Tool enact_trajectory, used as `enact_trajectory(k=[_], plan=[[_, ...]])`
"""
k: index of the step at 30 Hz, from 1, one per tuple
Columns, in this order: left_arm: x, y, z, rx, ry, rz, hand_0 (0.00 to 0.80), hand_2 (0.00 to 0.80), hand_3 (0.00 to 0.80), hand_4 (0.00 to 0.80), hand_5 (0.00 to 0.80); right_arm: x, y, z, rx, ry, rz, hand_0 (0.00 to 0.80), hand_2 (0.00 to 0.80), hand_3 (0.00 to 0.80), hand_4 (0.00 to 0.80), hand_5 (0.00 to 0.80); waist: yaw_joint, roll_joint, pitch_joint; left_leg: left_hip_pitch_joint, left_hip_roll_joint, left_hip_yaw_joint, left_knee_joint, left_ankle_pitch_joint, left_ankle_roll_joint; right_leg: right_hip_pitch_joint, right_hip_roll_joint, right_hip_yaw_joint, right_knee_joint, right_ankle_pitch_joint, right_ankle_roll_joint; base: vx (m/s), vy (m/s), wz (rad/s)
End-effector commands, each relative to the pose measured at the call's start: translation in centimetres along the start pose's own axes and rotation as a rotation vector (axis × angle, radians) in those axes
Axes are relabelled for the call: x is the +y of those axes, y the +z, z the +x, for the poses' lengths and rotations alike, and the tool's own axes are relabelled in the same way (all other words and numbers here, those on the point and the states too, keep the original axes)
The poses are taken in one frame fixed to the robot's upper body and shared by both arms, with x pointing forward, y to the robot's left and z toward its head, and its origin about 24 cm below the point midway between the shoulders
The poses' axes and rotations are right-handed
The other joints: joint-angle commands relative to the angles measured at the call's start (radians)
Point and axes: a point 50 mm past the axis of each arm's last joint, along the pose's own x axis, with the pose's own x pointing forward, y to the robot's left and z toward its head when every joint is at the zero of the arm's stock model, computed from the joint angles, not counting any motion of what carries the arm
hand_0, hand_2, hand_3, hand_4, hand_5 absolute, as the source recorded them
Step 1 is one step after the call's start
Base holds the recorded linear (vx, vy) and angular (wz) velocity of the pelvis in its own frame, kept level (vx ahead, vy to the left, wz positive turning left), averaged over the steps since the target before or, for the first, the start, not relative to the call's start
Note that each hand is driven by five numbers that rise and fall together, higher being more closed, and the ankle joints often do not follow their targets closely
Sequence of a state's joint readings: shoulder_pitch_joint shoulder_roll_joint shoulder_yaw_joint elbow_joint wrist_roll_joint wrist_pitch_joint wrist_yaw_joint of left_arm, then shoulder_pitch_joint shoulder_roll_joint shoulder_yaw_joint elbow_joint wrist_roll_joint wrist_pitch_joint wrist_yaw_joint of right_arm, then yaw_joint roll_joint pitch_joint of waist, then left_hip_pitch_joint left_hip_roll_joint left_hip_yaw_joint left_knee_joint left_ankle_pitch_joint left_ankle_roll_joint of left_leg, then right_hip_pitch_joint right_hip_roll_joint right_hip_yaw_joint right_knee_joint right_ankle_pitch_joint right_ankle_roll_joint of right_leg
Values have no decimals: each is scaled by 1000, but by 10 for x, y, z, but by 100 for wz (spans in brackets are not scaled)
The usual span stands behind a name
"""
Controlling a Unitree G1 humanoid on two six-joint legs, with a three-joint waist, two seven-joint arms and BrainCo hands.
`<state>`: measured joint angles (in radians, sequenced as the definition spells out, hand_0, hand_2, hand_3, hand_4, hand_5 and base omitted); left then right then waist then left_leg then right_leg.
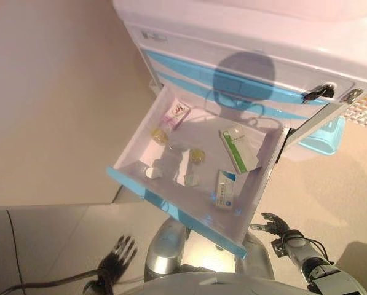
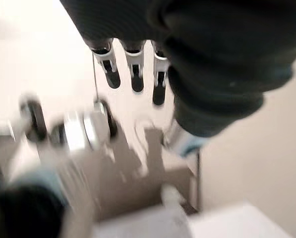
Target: Open the drawer and pick up the medicine
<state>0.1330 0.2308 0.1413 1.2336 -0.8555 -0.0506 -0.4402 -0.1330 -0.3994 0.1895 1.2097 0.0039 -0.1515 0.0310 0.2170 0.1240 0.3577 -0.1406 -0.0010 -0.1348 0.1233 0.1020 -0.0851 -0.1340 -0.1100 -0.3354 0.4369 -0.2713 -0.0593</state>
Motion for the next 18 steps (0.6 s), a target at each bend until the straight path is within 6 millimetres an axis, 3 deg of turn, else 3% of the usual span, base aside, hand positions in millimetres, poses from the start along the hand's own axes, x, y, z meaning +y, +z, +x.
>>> enact_trajectory(k=[1, 5, 8, 10, 14, 18], plan=[[8, 13, -2, -25, 152, 357, 0, 0, 0, 0, 0, 9, -23, -6, 78, -77, -12, 0, 0, 0, 0, 0, -10, -61, 1, 3, -75, 10, 79, -104, 32, 104, 12, 91, -186, 137, 60, 58, 30, 7], [-2, 17, 5, -6, 235, 654, 0, 0, 0, 0, 0, -3, -39, -11, 187, -267, 18, 0, 0, 0, 0, 0, -27, -80, -22, 28, -78, 17, 58, -111, 44, 115, 10, 104, -221, 166, 78, 31, 19, -1], [-8, 18, 7, 13, 245, 963, 0, 0, 0, 0, 0, -28, -41, -18, 159, -506, 97, 0, 0, 0, 0, 0, -52, -101, -43, 43, -79, 30, 40, -118, 61, 117, 11, 128, -254, 197, 100, -5, 8, -11], [-5, 18, 6, 24, 261, 998, 0, 0, 0, 0, 0, -38, -37, -20, 122, -580, 123, 0, 0, 0, 0, 0, -63, -111, -49, 50, -78, 39, 33, -123, 67, 118, 11, 141, -266, 208, 108, -13, 10, -25], [13, 2, -5, 115, 305, 958, 0, 0, 0, 0, 0, -67, 8, -37, -199, -802, 132, 0, 0, 0, 0, 0, -122, -147, -84, 80, -74, 82, -7, -137, 95, 112, 17, 192, -318, 252, 133, -13, 50, -35], [27, -18, -15, 189, 338, 863, 0, 0, 0, 0, 0, -69, 71, -69, -642, -821, 5, 0, 0, 0, 0, 0, -177, -168, -132, 112, -75, 133, -49, -152, 112, 108, 24, 237, -368, 284, 149, 13, 79, -47]])
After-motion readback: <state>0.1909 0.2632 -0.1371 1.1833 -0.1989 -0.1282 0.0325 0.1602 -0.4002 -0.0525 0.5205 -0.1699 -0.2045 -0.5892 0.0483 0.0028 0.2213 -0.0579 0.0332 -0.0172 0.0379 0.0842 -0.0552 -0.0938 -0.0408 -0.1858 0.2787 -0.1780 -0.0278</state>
